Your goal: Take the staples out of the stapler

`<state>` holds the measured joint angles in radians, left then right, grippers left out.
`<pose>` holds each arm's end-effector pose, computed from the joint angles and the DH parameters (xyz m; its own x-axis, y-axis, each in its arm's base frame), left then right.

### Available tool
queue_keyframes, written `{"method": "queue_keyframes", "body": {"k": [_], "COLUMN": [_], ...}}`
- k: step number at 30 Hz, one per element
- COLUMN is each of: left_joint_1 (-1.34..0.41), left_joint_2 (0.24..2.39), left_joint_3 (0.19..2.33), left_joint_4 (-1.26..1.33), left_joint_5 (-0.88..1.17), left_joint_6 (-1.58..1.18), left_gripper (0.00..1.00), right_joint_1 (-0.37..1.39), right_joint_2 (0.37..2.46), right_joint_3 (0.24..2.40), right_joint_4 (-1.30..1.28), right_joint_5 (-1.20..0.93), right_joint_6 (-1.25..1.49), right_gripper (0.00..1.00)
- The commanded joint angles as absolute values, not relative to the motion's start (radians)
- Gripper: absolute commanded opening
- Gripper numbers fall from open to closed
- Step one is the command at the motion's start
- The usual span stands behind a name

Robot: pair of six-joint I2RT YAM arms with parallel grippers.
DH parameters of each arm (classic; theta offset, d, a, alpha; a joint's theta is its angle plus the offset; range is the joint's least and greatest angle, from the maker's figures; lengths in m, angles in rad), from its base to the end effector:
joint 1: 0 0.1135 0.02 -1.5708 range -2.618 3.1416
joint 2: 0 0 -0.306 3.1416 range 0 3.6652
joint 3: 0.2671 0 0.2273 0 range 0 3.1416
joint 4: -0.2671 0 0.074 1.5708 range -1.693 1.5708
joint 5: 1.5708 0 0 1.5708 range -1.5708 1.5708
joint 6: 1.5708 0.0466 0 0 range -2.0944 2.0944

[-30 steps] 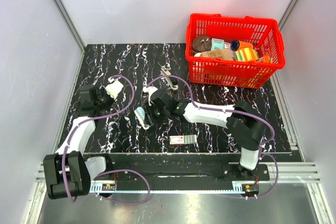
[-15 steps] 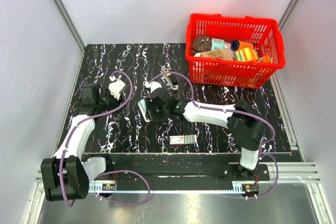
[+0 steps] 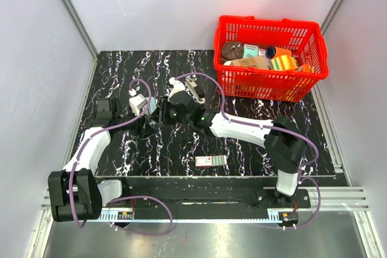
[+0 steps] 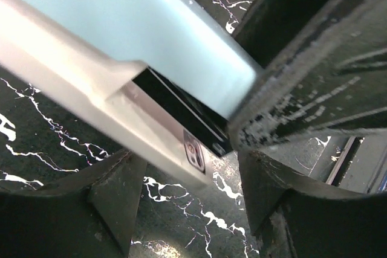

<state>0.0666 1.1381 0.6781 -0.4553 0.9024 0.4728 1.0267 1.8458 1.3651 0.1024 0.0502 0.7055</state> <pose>0.1795 -0.0247 0.2662 -0.5056 0.2491 -0.8260 0.7485 0.6029 -0.2763 0.2283 0.3729 0.3153 -0.6840 0.1205 -0.7195 -0.5082 0.6289 0.5885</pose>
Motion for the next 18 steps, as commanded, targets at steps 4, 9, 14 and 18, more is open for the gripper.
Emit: {"method": "queue_keyframes", "body": {"k": [4, 9, 14, 18], "left_joint_1": [0.081, 0.113, 0.123, 0.123], "left_joint_2": [1.149, 1.151, 1.137, 1.118], "left_joint_3": [0.689, 0.698, 0.703, 0.703], "left_joint_4": [-0.376, -0.380, -0.408, -0.407], "left_joint_5": [0.936, 0.942, 0.936, 0.930], "left_joint_6": [0.498, 0.521, 0.564, 0.583], "left_gripper": [0.52, 0.35, 0.23, 0.15], "right_joint_1": [1.028, 1.028, 1.028, 1.026], "right_joint_2": [1.825, 1.812, 1.805, 1.813], "right_joint_3": [1.362, 1.329, 1.310, 1.318], "right_joint_4": [0.201, 0.195, 0.176, 0.155], "right_joint_5": [-0.026, -0.052, -0.066, -0.086], "right_joint_6": [0.787, 0.788, 0.782, 0.776], "right_gripper": [0.00, 0.00, 0.00, 0.00]}}
